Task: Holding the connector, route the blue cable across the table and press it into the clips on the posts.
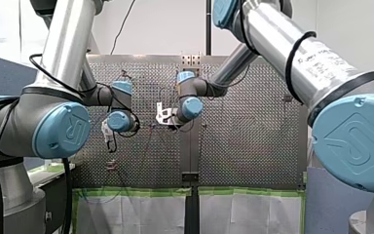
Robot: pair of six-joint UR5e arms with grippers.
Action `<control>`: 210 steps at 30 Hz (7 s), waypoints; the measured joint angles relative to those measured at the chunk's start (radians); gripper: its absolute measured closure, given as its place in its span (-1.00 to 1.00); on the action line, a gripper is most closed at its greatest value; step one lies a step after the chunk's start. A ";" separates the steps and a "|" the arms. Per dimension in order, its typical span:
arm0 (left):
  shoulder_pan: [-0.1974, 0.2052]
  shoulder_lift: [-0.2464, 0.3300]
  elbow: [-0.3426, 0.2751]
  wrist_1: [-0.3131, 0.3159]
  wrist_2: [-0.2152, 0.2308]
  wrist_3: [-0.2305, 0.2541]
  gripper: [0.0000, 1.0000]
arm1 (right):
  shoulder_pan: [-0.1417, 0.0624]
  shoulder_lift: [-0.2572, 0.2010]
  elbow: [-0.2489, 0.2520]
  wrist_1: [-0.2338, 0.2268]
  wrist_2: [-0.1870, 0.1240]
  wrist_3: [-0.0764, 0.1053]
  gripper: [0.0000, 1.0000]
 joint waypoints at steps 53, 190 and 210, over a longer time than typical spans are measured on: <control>0.087 -0.142 0.227 -0.056 0.101 -0.004 0.74 | -0.116 0.037 -0.009 -0.089 -0.045 0.048 1.00; -0.249 -0.275 0.431 -0.295 -0.238 0.027 -0.32 | -0.164 0.042 -0.009 -0.078 -0.065 0.081 1.00; -0.266 -0.262 0.427 -0.319 -0.270 -0.034 1.00 | -0.170 0.021 -0.019 -0.014 -0.064 0.078 1.00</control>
